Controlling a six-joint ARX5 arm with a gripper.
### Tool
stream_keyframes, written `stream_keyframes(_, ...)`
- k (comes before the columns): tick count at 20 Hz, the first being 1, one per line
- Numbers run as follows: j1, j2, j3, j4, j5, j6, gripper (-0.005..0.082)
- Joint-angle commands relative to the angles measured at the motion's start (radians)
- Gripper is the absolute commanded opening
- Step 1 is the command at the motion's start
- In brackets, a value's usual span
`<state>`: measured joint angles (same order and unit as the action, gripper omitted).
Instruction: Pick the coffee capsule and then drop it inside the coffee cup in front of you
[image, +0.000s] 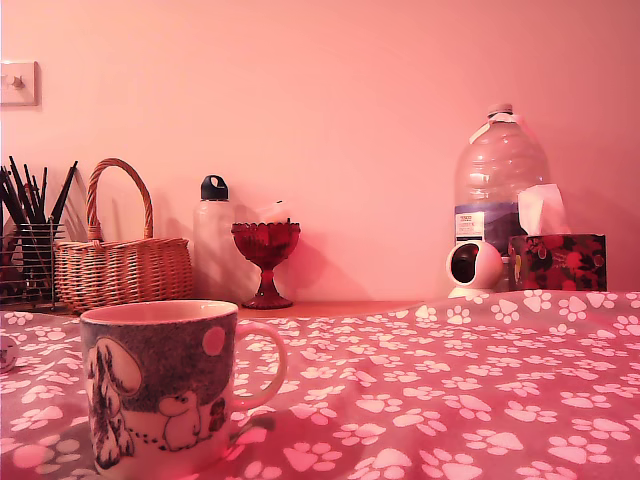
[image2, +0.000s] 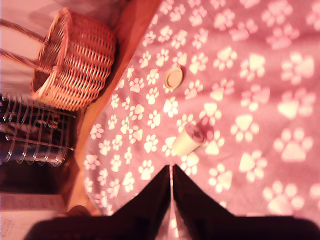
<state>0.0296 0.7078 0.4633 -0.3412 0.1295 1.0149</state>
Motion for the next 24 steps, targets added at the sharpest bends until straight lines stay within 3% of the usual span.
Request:
stream_keyframes(1,0.014,0.010,-0.021,-0.001,0.002,-0.069,-0.0021)
stream_keyframes(2,0.027,0.022,-0.021,-0.007,0.000,-0.166,-0.0021)
stream_keyframes(4,0.038,0.050,-0.021,-0.018,0.009,-0.410,-0.0021)
stream_keyframes(5,0.038,0.060,-0.021,-0.021,0.024,-0.474,-0.0021)
stream_keyframes(7,0.038,0.074,-0.021,-0.023,0.057,-0.516,-0.0020)
stream_keyframes(10,0.038,0.100,-0.021,-0.016,0.091,-0.697,0.0015)
stream_keyframes(13,0.038,0.106,-0.021,0.028,0.103,-0.711,0.0103)
stream_keyframes(16,0.038,0.116,-0.021,0.059,0.102,-0.712,0.0552)
stream_keyframes(17,0.038,0.120,-0.021,0.067,0.105,-0.708,0.0604)
stream_keyframes(20,0.038,0.139,-0.021,0.093,0.156,-0.692,0.0607)
stream_keyframes(24,0.046,0.213,-0.021,0.111,0.184,-0.685,0.0607)
